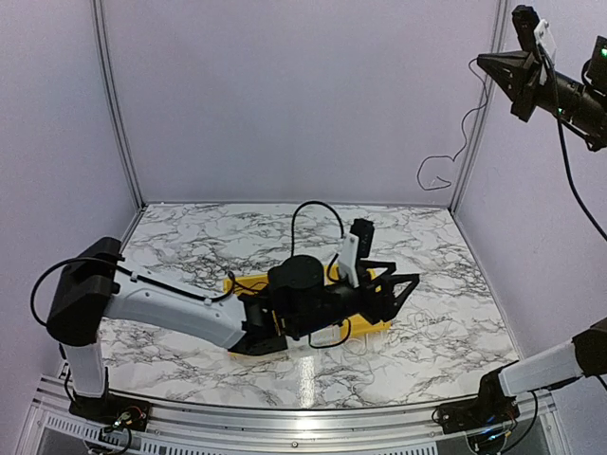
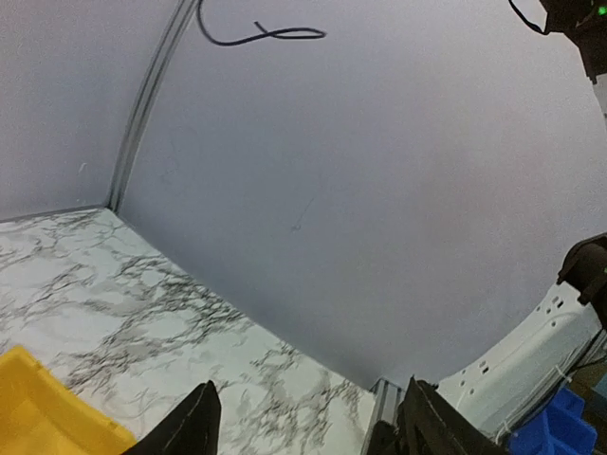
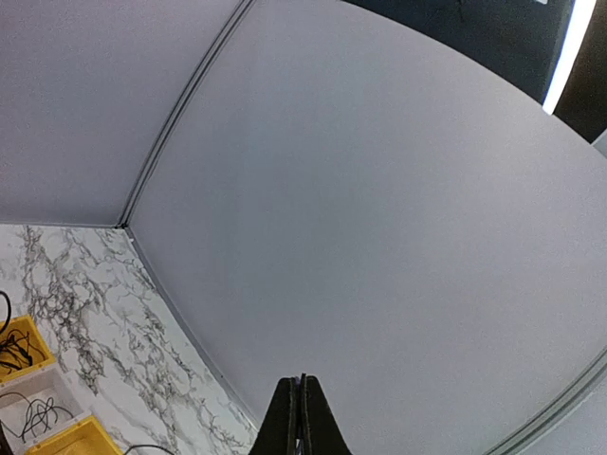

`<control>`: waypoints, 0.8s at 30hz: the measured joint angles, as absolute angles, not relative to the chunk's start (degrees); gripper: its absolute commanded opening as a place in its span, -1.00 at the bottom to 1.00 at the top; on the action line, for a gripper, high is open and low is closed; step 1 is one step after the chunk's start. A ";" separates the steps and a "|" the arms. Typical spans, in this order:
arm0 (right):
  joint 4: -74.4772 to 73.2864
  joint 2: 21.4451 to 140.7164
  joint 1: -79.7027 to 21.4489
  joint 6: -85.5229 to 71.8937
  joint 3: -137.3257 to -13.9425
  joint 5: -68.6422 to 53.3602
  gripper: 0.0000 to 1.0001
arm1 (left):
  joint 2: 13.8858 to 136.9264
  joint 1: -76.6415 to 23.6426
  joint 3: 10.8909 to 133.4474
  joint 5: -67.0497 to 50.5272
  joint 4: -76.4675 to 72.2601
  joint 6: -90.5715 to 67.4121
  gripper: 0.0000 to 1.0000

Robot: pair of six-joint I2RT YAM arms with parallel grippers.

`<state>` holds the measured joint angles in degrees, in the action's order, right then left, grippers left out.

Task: Untangle the cables

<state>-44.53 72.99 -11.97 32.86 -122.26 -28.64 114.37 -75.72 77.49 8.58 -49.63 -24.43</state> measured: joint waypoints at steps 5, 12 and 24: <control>-43.88 72.31 -11.97 31.53 -116.71 -32.12 -1.00 | 99.44 -75.46 55.72 14.70 -46.48 -22.09 0.41; -40.69 72.69 -12.32 28.69 -106.26 -37.60 -1.00 | 80.51 -68.73 50.41 23.88 -24.84 -18.59 0.50; -34.59 77.76 -23.18 26.55 -94.91 -38.63 -1.00 | 73.82 -44.21 54.98 25.32 -8.27 -13.91 0.51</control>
<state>-34.59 77.76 -23.18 26.55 -94.91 -38.63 73.82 -44.21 54.98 25.32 -8.27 -13.91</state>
